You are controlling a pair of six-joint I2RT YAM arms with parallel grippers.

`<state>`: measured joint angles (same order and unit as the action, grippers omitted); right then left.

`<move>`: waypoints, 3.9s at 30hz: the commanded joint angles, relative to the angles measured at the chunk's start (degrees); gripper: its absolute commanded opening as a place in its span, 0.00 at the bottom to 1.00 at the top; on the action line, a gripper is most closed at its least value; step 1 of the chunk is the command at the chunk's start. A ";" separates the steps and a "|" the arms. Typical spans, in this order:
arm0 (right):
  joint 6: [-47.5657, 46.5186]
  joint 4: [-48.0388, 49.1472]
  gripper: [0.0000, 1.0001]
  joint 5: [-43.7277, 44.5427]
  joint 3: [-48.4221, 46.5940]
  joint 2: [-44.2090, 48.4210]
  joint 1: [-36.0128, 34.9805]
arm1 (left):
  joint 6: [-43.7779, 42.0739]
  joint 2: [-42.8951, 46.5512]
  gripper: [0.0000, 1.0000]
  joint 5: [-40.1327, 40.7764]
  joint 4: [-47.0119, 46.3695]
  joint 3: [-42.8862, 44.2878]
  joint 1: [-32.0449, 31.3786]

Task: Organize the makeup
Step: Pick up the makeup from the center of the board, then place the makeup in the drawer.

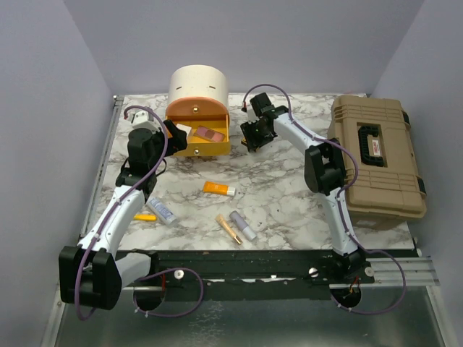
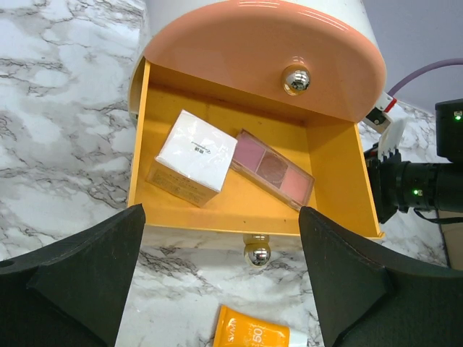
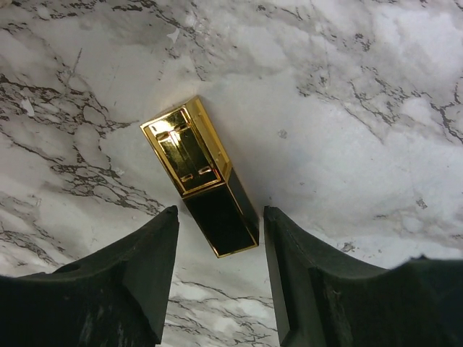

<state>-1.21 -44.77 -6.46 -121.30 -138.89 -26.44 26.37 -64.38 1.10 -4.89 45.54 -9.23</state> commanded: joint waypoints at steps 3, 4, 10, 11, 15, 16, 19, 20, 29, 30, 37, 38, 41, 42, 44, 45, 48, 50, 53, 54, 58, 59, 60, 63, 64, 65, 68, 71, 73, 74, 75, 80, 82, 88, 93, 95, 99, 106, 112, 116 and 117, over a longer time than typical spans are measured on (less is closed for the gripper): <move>-1.42 0.04 0.57 -1.98 -1.00 -1.57 -1.10 | 2.57 0.72 0.89 0.55 -2.47 0.34 0.53; -1.64 0.07 0.57 -1.20 -1.15 -1.87 -1.13 | 3.05 0.81 0.89 0.37 -3.14 0.24 0.49; -0.14 2.19 0.49 0.65 1.71 -2.02 -1.28 | 3.26 0.88 0.89 0.07 -3.65 -0.06 0.58; 0.66 2.83 0.47 1.33 2.94 -2.00 -1.21 | 3.21 1.03 0.89 0.05 -3.69 -0.16 0.59; 5.24 5.04 0.26 -0.09 8.36 -1.44 -1.25 | 3.28 1.45 0.89 0.60 -3.98 -0.67 0.69; 6.64 5.79 0.18 -1.37 9.61 -0.95 -1.26 | 3.42 1.45 0.89 0.65 -4.23 -0.90 0.70; 11.77 9.88 0.12 -6.48 15.88 1.75 -1.31 | 4.04 0.99 0.89 0.49 -4.95 -1.22 0.71; 13.23 12.66 0.12 -7.75 19.12 3.37 -1.33 | 4.25 0.88 0.89 0.32 -5.11 -1.24 0.69; 16.75 18.08 0.12 -6.10 32.05 12.41 -1.34 | 2.86 1.08 0.89 0.48 -4.01 -1.23 0.71; 16.98 18.10 0.12 -6.17 32.47 12.98 -1.33 | 2.82 1.10 0.89 0.50 -3.99 -1.28 0.69; 19.31 22.32 0.04 -0.86 36.35 19.29 -1.33 | 3.14 1.71 0.89 1.71 -4.04 -1.68 0.69; 19.78 24.68 0.05 0.13 38.00 21.43 -1.34 | 3.24 1.67 0.89 1.75 -4.00 -1.76 0.72; 20.69 27.37 0.05 1.45 39.59 26.62 -1.31 | 3.80 1.16 0.89 1.47 -4.34 -1.85 0.75; 20.72 27.71 0.05 1.53 39.02 28.16 -1.33 | 3.86 0.99 0.89 1.26 -4.50 -1.93 0.70; 19.99 27.40 0.05 1.28 36.99 29.50 -1.33 | 3.99 0.99 0.89 1.33 -4.63 -2.09 0.71; 19.78 26.65 0.05 1.12 35.01 29.77 -1.34 | 4.03 1.08 0.88 1.46 -4.61 -2.12 0.71; 20.44 23.71 0.07 0.14 30.54 29.73 -1.33 | 3.91 1.22 0.89 1.05 -4.66 -2.27 0.75; 21.38 22.80 0.07 -2.18 28.44 29.71 -1.29 | 3.78 0.99 0.89 0.05 -4.59 -2.44 0.72; 22.82 24.86 0.08 -7.72 27.21 30.55 -1.33 | 3.73 0.43 0.89 -1.02 -4.13 -2.63 0.71; 23.44 26.70 0.09 -9.43 27.44 31.05 -1.33 | 3.63 0.40 0.88 -1.02 -4.09 -2.76 0.69; 24.01 29.23 0.12 -15.14 25.29 31.22 -1.47 | 2.50 0.21 0.88 -0.98 -3.38 -2.56 0.72; 23.75 28.81 0.12 -16.55 23.93 30.76 -1.55 | 2.25 0.26 0.88 -0.96 -3.19 -2.37 0.67; 23.37 27.98 0.13 -17.97 22.40 30.13 -1.72 | 2.01 0.30 0.88 -0.74 -2.98 -2.26 0.68; 22.17 25.80 0.13 -20.23 19.04 28.28 -3.08 | 1.88 0.35 0.88 -0.66 -2.76 -2.12 0.75; 22.04 25.68 0.13 -20.53 18.57 27.90 -3.65 | 1.95 0.33 0.88 -0.66 -2.81 -2.12 0.72; 21.90 25.81 0.13 -20.89 18.36 27.62 -4.23 | 2.08 0.31 0.88 -0.64 -2.81 -2.12 0.71; 21.77 26.21 0.13 -21.09 18.00 27.09 -5.71 | 2.31 0.56 0.88 -0.54 -2.77 -2.33 0.71; 19.86 25.15 0.13 -21.93 16.17 26.20 -6.93 | 2.75 0.42 0.88 -0.57 -2.85 -2.52 0.65; 18.20 23.15 0.13 -22.62 14.27 25.17 -7.61 | 2.66 0.23 0.88 -0.72 -2.87 -2.41 0.71; 17.08 22.16 0.14 -22.83 13.18 24.67 -7.89 | 2.57 0.15 0.88 -0.75 -2.93 -2.31 0.72; 16.30 21.30 0.15 -22.89 12.19 24.13 -8.19 | 2.50 0.13 0.88 -0.66 -2.94 -2.18 0.72; 13.42 16.80 0.17 -25.67 6.72 20.83 -9.18 | 2.48 -0.04 0.88 -0.58 -2.95 -1.95 0.69; 11.84 13.93 0.17 -27.29 3.66 19.03 -9.77 | 2.52 -0.20 0.88 -0.55 -3.09 -1.95 0.70; 11.64 11.11 0.19 -15.15 0.72 17.81 -10.56 | 1.27 -0.32 0.88 -0.45 -2.61 -1.30 0.70; 11.56 8.82 0.20 -15.40 -2.91 14.98 -10.55 | 0.95 -0.04 0.88 -0.53 -2.21 -1.15 0.72; 11.27 7.03 0.21 -14.54 -4.95 13.09 -10.52 | 1.19 -0.03 0.88 -0.28 -2.05 -1.20 0.75; 9.72 3.35 0.21 -10.86 -8.90 10.25 -10.61 | 1.69 0.21 0.88 -0.24 -1.93 -1.37 0.69; 6.93 2.23 0.25 -7.53 -10.31 9.29 -10.54 | 2.55 0.23 0.88 -0.52 -1.79 -1.81 0.68; 8.08 6.55 0.31 -9.95 -10.81 9.27 -10.77 | 2.78 0.54 0.88 -0.88 -1.10 -1.84 0.74; 8.47 7.40 0.31 -5.62 -10.08 8.46 -11.41 | 2.55 1.07 0.88 -0.58 -0.65 -1.73 0.71; 7.90 7.57 0.31 -5.51 -9.60 8.46 -11.46 | 2.64 1.14 0.88 -0.48 -0.53 -1.69 0.76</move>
<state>7.31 -39.48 -15.16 -130.52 -128.84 -36.93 28.71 -64.49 1.06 -7.11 43.27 -8.84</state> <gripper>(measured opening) 0.314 0.885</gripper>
